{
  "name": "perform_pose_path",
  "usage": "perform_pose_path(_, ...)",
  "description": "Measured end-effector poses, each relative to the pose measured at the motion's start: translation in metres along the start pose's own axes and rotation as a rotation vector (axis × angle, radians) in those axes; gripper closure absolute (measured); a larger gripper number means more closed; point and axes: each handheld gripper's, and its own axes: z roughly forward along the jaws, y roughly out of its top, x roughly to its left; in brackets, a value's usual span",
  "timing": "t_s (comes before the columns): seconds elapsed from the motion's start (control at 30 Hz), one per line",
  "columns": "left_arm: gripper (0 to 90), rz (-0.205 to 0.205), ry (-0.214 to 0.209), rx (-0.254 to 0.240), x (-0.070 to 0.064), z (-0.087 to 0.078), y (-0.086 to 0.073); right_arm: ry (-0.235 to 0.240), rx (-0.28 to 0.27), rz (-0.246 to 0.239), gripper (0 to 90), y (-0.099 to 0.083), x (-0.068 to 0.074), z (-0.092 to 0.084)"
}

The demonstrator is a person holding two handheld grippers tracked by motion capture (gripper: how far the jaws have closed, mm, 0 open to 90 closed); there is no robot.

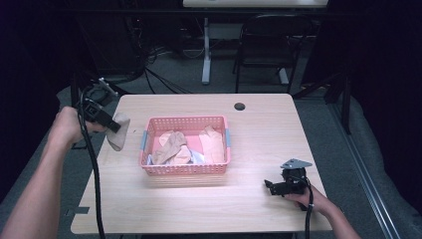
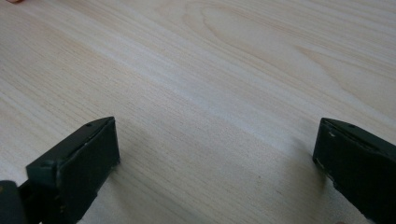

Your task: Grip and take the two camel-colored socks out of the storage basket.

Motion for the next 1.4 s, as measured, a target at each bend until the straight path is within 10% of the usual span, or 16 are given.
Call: perform_pose_path(1.4, 73.9, -0.094, -0.074, 0.066, 0.027, 0.064, -0.042, 0.001, -0.002, 0.005, 0.0, 0.0, 0.0, 0.0)
